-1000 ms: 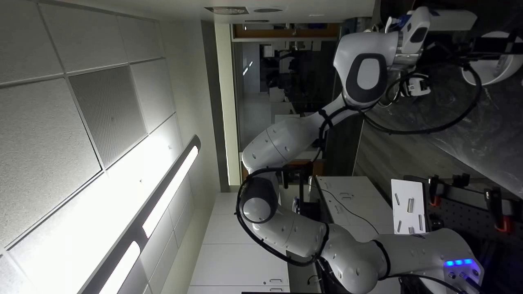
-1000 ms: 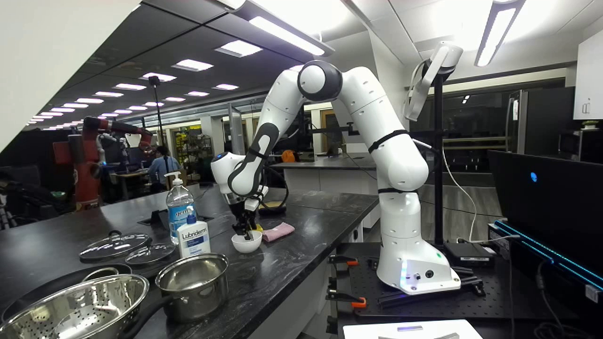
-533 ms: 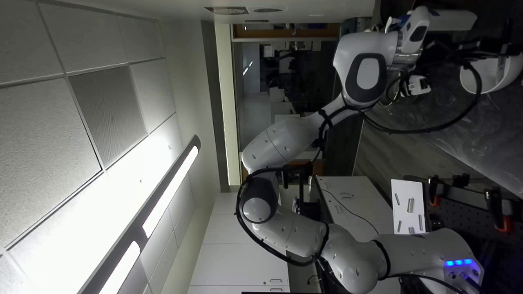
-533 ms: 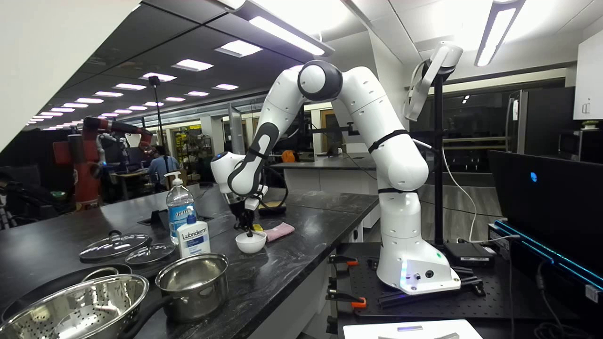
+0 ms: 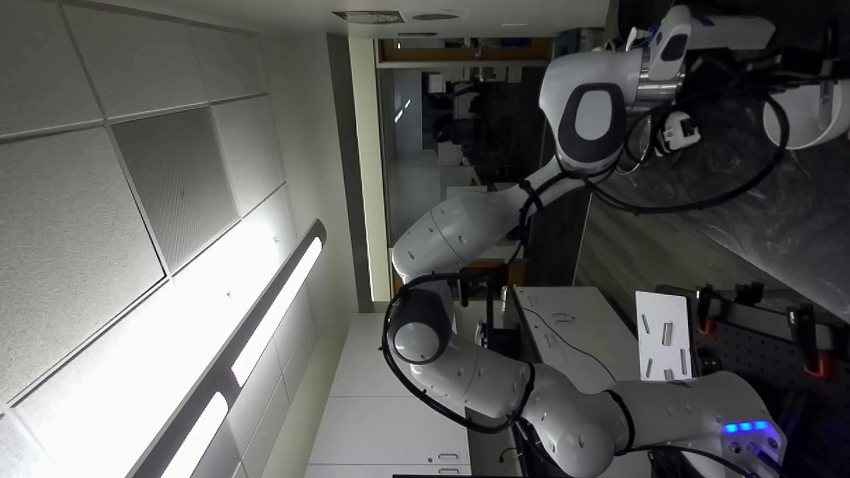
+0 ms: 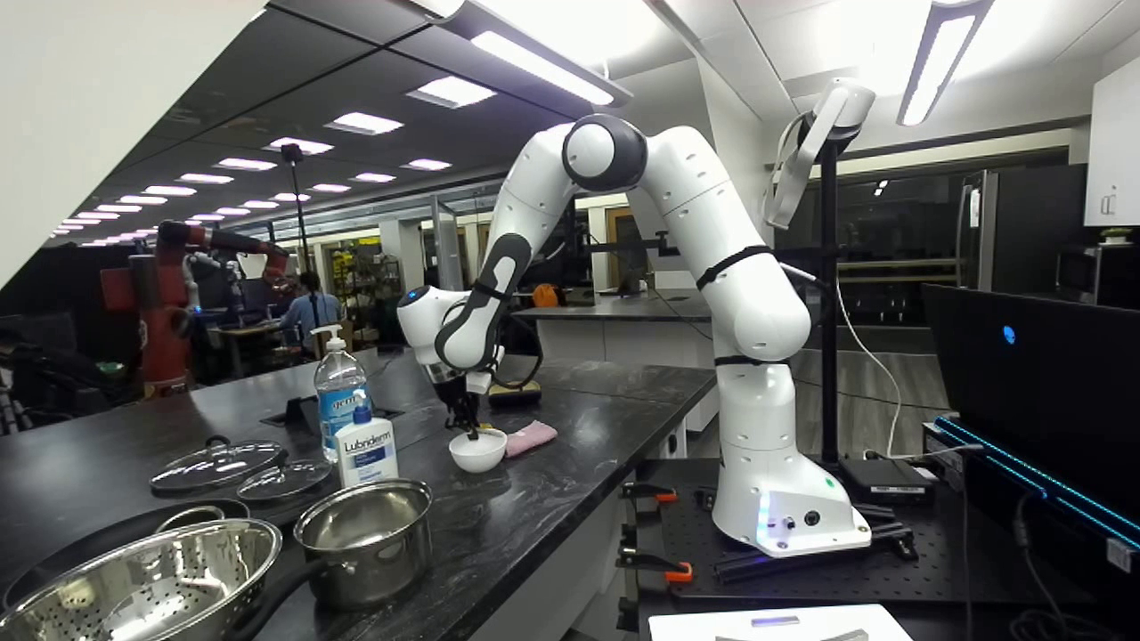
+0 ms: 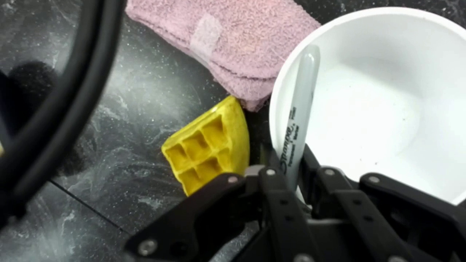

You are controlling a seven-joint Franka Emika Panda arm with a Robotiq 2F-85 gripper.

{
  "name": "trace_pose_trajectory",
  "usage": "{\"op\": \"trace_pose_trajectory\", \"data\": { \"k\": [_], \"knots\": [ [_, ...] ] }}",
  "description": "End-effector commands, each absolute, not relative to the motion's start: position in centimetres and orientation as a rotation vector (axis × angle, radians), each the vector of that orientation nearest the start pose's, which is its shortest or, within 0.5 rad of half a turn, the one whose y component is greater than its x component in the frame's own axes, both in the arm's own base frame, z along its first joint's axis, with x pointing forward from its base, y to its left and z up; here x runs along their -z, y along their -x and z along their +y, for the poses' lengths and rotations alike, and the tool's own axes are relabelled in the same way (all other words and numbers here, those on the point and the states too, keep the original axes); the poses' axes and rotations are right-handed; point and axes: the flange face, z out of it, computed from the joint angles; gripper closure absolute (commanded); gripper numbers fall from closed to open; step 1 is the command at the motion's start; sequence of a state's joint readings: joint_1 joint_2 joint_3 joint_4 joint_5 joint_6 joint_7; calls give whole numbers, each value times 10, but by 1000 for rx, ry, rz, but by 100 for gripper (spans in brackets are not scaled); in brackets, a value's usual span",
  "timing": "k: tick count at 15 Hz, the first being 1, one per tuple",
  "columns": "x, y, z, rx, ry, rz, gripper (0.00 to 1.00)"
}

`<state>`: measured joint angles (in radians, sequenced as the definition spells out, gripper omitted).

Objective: Shift the sharpie to the table, then put the towel in the bowl

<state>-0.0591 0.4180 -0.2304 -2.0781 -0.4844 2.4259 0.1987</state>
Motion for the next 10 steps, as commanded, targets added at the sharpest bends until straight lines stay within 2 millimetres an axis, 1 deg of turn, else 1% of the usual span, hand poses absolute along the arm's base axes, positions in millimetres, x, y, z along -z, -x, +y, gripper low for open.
{"op": "trace_pose_trajectory", "data": {
  "k": [1,5,10],
  "knots": [
    [-235,-561,-174,-166,3554,96,96],
    [-242,-562,-178,-173,3537,104,96],
    [-234,-558,-181,-279,3522,45,96]
  ]
}}
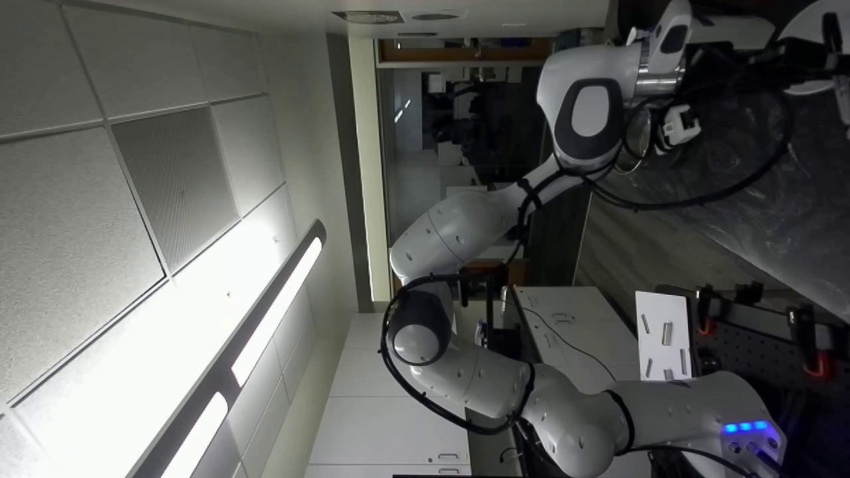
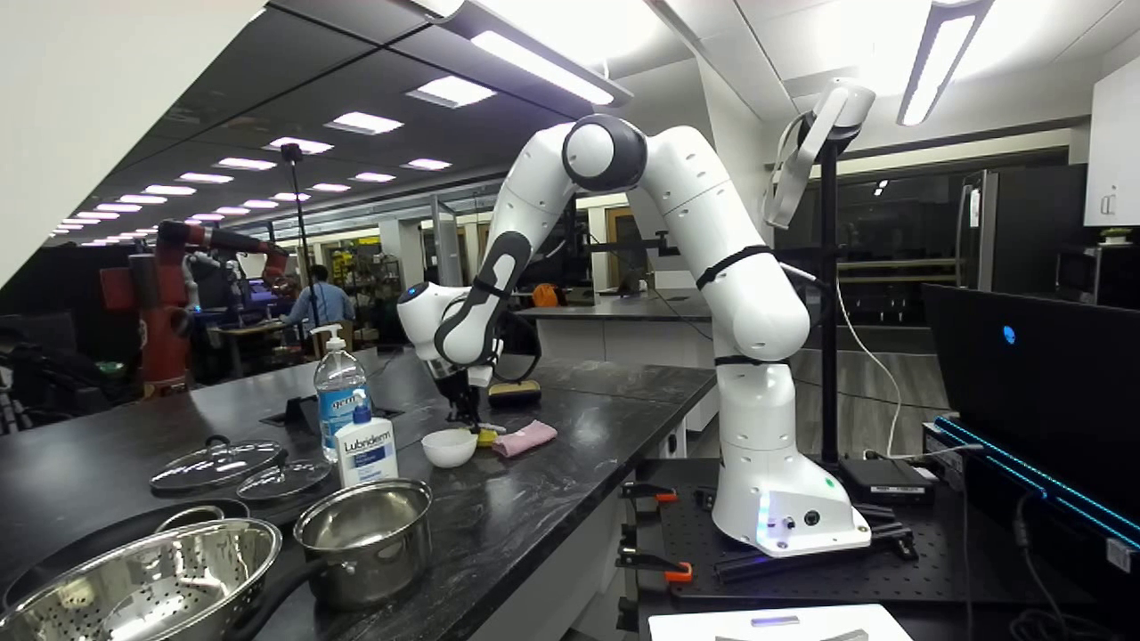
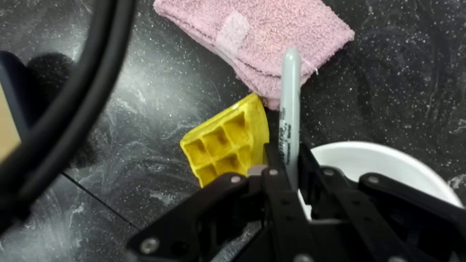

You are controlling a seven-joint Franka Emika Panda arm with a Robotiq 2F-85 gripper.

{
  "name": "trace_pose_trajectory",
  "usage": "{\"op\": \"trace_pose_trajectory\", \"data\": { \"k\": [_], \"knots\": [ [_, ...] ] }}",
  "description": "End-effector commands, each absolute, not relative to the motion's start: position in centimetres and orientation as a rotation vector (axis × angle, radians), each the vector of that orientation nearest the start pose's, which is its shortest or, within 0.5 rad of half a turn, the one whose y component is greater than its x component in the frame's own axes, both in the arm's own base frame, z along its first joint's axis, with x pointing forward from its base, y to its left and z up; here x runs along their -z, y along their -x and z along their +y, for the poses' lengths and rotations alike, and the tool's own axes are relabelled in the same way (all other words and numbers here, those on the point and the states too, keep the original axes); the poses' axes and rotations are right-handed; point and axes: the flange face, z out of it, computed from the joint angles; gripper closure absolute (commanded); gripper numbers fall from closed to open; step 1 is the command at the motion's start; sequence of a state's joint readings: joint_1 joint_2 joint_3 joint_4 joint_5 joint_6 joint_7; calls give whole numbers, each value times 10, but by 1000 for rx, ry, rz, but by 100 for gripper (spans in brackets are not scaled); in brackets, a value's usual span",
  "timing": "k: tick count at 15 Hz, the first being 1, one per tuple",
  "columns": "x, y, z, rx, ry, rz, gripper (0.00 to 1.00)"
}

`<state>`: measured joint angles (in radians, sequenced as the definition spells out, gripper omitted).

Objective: Shift the sharpie to the table, then put the towel in the bowl

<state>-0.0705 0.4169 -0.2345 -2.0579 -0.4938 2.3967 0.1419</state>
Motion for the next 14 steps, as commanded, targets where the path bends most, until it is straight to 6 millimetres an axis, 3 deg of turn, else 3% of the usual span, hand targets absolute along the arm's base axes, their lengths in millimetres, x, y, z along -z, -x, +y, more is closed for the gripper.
{"op": "trace_pose_trajectory", "data": {
  "k": [1,7,14],
  "knots": [
    [-234,-557,-182,-295,3524,46,96],
    [-239,-555,-182,-344,3502,41,96],
    [-301,-557,-184,-299,3502,31,96]
  ]
}}
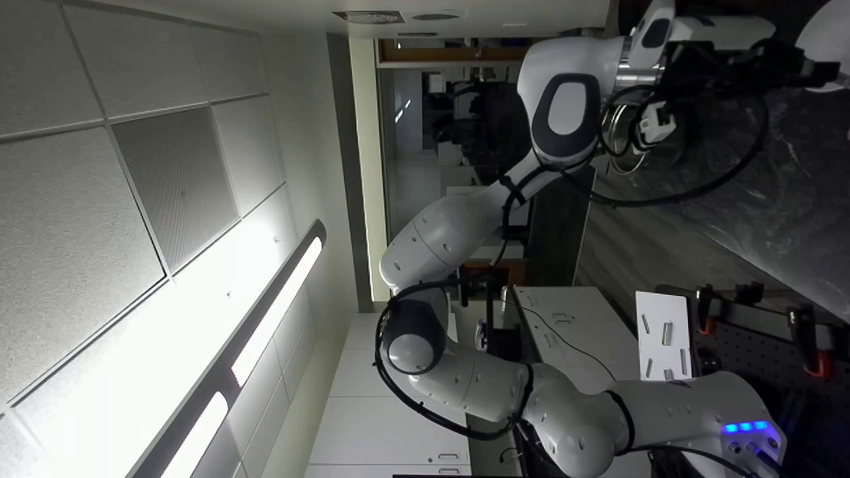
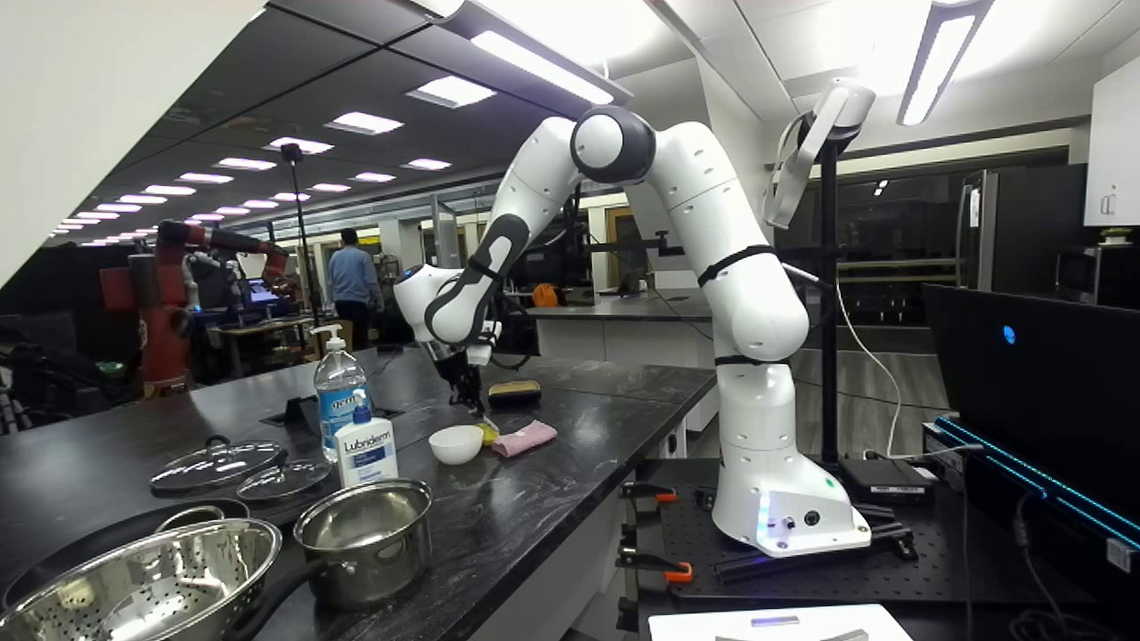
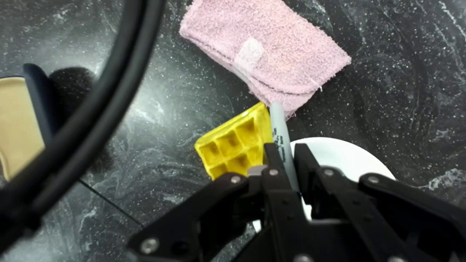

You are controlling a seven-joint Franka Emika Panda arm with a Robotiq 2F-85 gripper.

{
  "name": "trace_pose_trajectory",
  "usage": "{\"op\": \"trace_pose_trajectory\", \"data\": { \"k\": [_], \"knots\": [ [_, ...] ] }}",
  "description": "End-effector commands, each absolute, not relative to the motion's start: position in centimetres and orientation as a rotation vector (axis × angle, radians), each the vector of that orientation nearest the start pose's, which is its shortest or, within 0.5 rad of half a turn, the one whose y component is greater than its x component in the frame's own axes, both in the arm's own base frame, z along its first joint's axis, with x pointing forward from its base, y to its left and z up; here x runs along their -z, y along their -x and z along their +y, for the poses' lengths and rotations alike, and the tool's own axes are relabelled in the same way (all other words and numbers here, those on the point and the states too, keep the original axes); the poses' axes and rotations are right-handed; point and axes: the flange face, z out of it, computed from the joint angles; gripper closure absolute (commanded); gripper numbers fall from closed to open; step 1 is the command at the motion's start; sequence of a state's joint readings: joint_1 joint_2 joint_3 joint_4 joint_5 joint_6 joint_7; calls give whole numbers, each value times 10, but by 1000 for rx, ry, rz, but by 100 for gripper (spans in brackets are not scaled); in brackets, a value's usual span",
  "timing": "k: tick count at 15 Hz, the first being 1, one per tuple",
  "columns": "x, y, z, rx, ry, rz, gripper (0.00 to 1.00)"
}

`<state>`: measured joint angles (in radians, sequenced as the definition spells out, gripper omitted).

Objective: Shift the sharpie to the table, then put the towel in the bowl

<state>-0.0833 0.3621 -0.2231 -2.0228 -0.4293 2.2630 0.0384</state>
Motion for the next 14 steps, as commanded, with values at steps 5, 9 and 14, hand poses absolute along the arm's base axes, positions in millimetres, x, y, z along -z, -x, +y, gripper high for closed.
{"op": "trace_pose_trajectory", "data": {
  "k": [5,9,14],
  "knots": [
    [-349,-551,-198,-213,3485,163,96],
    [-378,-533,-245,-183,3448,486,96],
    [-394,-497,-298,-218,3359,848,96]
  ]
}}
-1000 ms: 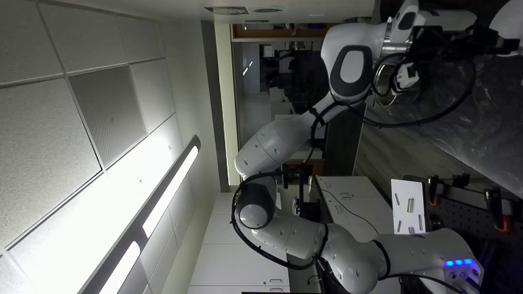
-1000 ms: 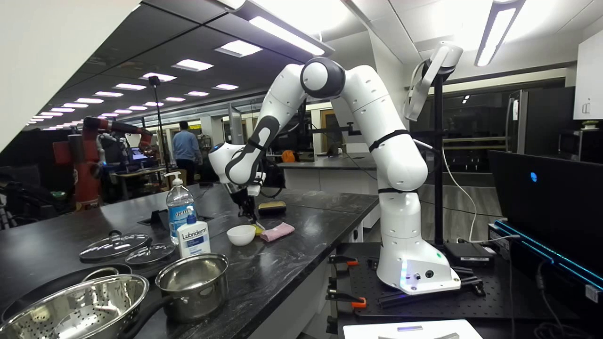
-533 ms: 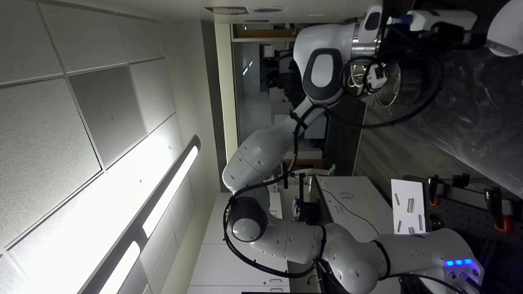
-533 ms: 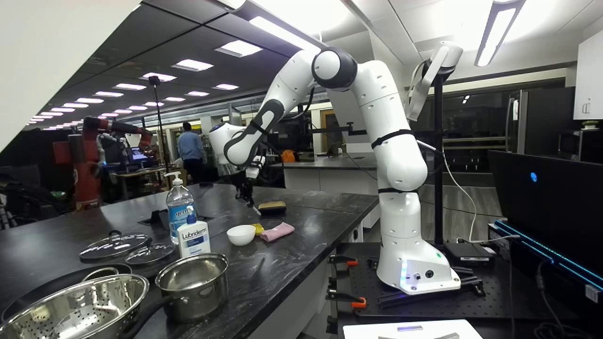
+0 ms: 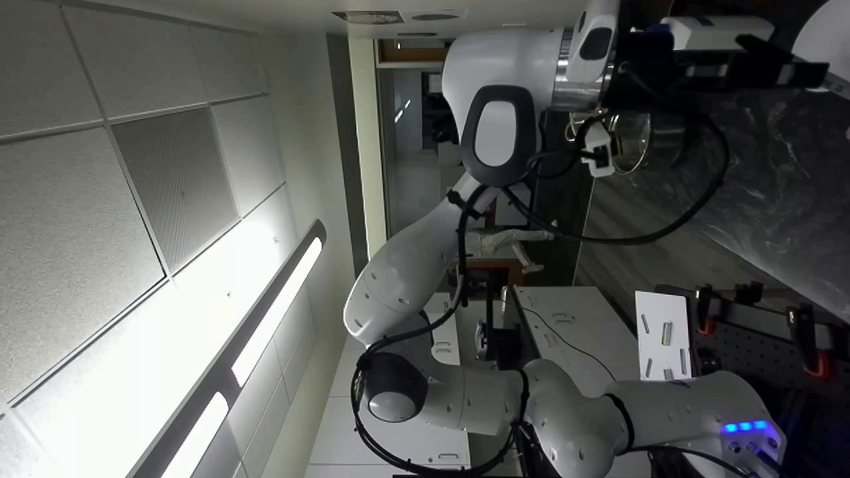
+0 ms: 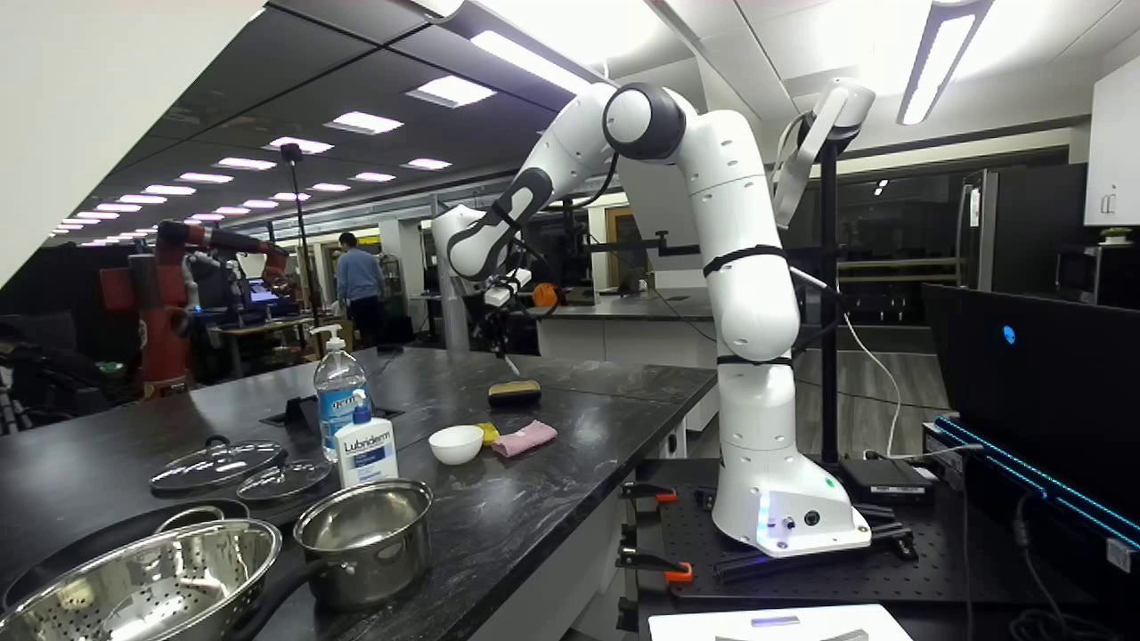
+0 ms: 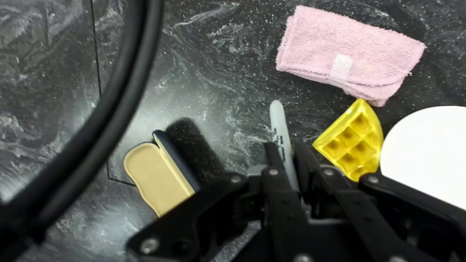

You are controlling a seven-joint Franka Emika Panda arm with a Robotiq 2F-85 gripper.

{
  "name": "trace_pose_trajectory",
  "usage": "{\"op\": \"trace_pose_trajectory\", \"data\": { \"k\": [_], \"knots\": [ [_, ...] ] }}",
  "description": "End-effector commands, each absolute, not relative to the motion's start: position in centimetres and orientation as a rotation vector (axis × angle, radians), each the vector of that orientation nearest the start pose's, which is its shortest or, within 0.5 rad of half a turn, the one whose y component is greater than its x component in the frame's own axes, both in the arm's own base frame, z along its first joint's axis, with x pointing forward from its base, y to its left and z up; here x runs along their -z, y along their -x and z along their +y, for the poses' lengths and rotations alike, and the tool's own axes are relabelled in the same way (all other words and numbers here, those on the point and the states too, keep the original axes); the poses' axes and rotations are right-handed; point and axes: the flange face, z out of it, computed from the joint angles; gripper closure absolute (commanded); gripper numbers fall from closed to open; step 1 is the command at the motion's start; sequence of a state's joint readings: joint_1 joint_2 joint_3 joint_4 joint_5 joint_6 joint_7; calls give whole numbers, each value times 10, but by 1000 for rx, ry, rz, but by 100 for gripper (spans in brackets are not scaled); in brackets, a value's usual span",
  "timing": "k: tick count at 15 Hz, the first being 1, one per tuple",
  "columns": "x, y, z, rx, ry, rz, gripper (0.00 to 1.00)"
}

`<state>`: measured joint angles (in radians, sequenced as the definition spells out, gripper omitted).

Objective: Shift the sharpie to the table, then put the towel in the bowl

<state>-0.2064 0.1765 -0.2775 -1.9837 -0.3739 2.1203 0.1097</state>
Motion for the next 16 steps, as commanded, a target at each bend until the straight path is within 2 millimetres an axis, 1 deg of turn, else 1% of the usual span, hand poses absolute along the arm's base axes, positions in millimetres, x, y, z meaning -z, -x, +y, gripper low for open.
{"op": "trace_pose_trajectory", "data": {
  "k": [1,4,6,8,11,14,16],
  "knots": [
    [-393,-492,-304,-231,3341,893,96],
    [-384,-479,-309,-314,3274,950,96],
    [-373,-474,-312,-328,3226,987,96],
    [-363,-470,-321,-325,3178,1050,96],
    [-346,-463,-344,-349,3106,1143,96],
    [-325,-449,-374,-416,3021,1254,96],
    [-311,-440,-390,-460,2977,1309,96]
  ]
}}
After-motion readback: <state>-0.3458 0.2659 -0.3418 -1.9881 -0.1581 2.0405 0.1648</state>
